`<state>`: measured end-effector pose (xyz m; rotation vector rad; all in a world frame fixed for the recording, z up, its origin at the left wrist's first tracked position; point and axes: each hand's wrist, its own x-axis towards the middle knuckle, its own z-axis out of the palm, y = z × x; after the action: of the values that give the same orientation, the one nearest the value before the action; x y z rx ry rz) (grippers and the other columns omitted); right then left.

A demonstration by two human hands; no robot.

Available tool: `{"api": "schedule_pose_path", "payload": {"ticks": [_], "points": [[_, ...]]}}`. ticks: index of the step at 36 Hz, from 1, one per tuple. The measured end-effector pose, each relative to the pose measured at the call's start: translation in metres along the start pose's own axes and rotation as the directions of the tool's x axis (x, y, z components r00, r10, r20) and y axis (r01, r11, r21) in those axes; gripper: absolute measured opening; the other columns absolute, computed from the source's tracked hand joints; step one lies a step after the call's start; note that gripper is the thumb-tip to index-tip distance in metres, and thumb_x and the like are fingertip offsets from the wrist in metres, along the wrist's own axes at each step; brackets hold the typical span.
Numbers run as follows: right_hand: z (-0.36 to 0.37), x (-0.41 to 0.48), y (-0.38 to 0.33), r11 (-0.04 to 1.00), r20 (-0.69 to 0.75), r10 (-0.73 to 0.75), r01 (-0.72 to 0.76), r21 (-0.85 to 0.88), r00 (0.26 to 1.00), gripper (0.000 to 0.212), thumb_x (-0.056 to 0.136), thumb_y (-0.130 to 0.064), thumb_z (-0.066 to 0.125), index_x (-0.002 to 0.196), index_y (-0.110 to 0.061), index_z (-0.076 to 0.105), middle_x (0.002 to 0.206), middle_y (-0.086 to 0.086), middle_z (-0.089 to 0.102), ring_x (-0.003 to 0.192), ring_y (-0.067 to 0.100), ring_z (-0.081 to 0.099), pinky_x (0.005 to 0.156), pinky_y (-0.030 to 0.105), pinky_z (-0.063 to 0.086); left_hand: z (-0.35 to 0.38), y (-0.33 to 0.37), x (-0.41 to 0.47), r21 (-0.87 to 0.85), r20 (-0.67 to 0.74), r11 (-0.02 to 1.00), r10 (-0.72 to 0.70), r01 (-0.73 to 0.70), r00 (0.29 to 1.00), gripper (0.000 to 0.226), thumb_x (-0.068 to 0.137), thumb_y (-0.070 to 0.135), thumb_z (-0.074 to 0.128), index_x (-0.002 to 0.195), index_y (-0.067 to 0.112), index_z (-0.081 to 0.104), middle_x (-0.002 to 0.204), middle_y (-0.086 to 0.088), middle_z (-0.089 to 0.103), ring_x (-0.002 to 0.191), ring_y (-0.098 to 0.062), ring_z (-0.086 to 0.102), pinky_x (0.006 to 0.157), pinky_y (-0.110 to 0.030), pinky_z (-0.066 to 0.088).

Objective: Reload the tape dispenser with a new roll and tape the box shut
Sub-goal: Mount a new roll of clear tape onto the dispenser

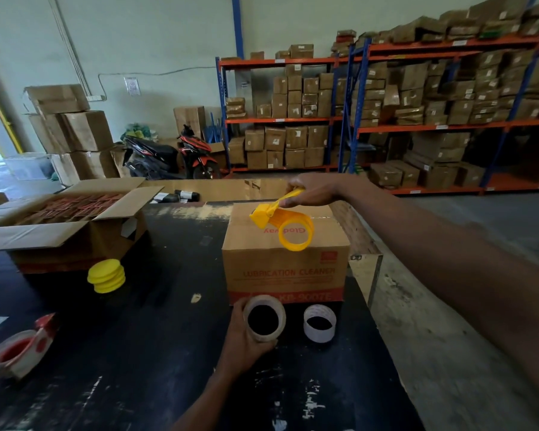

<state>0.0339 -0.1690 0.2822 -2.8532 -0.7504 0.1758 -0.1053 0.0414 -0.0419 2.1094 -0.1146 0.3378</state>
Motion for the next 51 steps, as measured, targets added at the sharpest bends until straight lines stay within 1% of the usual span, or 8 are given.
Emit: {"api": "schedule_pose_path", "payload": {"ticks": [3, 9, 14, 21, 26, 42, 47, 51], "points": [[0.000, -0.003, -0.004, 0.999, -0.016, 0.012, -0.013, -0.047, 1.000, 0.067, 0.095, -0.069, 0.054, 0.142, -0.022, 0.053, 0.145, 0.005, 0.052, 0.117, 0.021, 0.050, 0.101, 0.042, 0.045, -0.007, 0.029, 0.003, -0.024, -0.052, 0.993, 0.117, -0.118, 0.992, 0.097, 0.063, 0.034, 0.095, 0.135, 0.038, 0.031, 0.131, 0.042, 0.040, 0.122, 0.009, 0.053, 0.097, -0.011, 0.045], [0.003, -0.005, -0.008, 0.998, -0.037, 0.029, -0.031, -0.052, 0.999, 0.071, 0.095, -0.070, 0.053, 0.144, -0.018, 0.052, 0.152, 0.007, 0.048, 0.129, 0.027, 0.050, 0.109, 0.047, 0.043, -0.015, 0.086, 0.014, -0.063, -0.259, 0.963, 0.236, -0.260, 0.937, 0.108, 0.061, 0.037, 0.098, 0.143, 0.030, 0.028, 0.144, 0.013, 0.042, 0.132, -0.013, 0.055, 0.104, -0.035, 0.053], [0.004, -0.009, -0.012, 0.999, -0.046, 0.036, -0.037, -0.027, 0.998, 0.073, 0.094, -0.071, 0.053, 0.145, -0.020, 0.051, 0.156, 0.007, 0.045, 0.135, 0.027, 0.047, 0.111, 0.047, 0.041, -0.016, 0.135, 0.020, -0.058, -0.394, 0.914, 0.348, -0.401, 0.851, 0.113, 0.061, 0.023, 0.100, 0.147, 0.012, 0.026, 0.152, 0.021, 0.035, 0.142, 0.003, 0.040, 0.114, -0.022, 0.042], [0.005, -0.024, -0.022, 0.999, -0.023, 0.013, -0.012, 0.035, 1.000, 0.071, 0.093, -0.074, 0.052, 0.142, -0.022, 0.054, 0.152, 0.005, 0.050, 0.128, 0.023, 0.051, 0.108, 0.046, 0.043, -0.004, 0.167, 0.029, -0.104, -0.433, 0.949, 0.227, -0.299, 0.872, 0.119, 0.069, 0.041, 0.094, 0.157, 0.024, 0.016, 0.156, -0.003, 0.042, 0.144, -0.017, 0.045, 0.115, -0.026, 0.042], [0.001, -0.040, -0.030, 0.983, 0.015, -0.006, 0.003, 0.183, 1.000, 0.057, 0.099, -0.063, 0.053, 0.138, -0.021, 0.056, 0.116, -0.005, 0.056, 0.100, 0.012, 0.058, 0.082, 0.031, 0.045, 0.004, 0.172, 0.037, -0.060, -0.525, 0.979, 0.135, -0.195, 0.840, 0.117, 0.069, 0.047, 0.091, 0.155, 0.032, 0.013, 0.161, -0.003, 0.036, 0.147, -0.026, 0.040, 0.116, -0.055, 0.041], [0.000, -0.055, -0.034, 0.923, 0.191, 0.027, -0.097, 0.372, 0.981, 0.044, 0.095, -0.038, 0.072, 0.131, -0.023, 0.050, 0.118, 0.005, 0.072, 0.115, 0.023, 0.065, 0.104, 0.048, 0.051, 0.004, 0.199, 0.041, -0.255, -0.494, 0.955, 0.008, -0.154, 0.869, 0.129, 0.071, 0.034, 0.094, 0.163, 0.019, 0.004, 0.164, -0.002, 0.022, 0.146, -0.006, 0.023, 0.123, -0.039, 0.031], [0.004, -0.051, -0.034, 0.964, 0.105, 0.037, -0.063, 0.257, 0.994, 0.040, 0.095, -0.026, 0.074, 0.125, -0.025, 0.048, 0.107, 0.002, 0.068, 0.093, 0.014, 0.067, 0.079, 0.037, 0.058, 0.000, 0.209, 0.042, -0.308, -0.408, 0.936, 0.032, -0.170, 0.912, 0.132, 0.067, 0.048, 0.093, 0.161, 0.030, 0.002, 0.160, 0.004, 0.021, 0.148, -0.017, 0.030, 0.116, -0.036, 0.037], [-0.002, -0.047, -0.022, 0.961, 0.083, 0.030, -0.052, 0.273, 0.996, 0.042, 0.096, -0.017, 0.069, 0.132, -0.025, 0.050, 0.120, 0.020, 0.065, 0.086, 0.022, 0.060, 0.072, 0.035, 0.054, -0.014, 0.204, 0.034, -0.454, -0.289, 0.856, 0.119, -0.246, 0.950, 0.081, 0.092, 0.054, 0.062, 0.158, 0.027, 0.023, 0.151, 0.011, 0.040, 0.137, -0.006, 0.047, 0.108, -0.026, 0.048]]}}
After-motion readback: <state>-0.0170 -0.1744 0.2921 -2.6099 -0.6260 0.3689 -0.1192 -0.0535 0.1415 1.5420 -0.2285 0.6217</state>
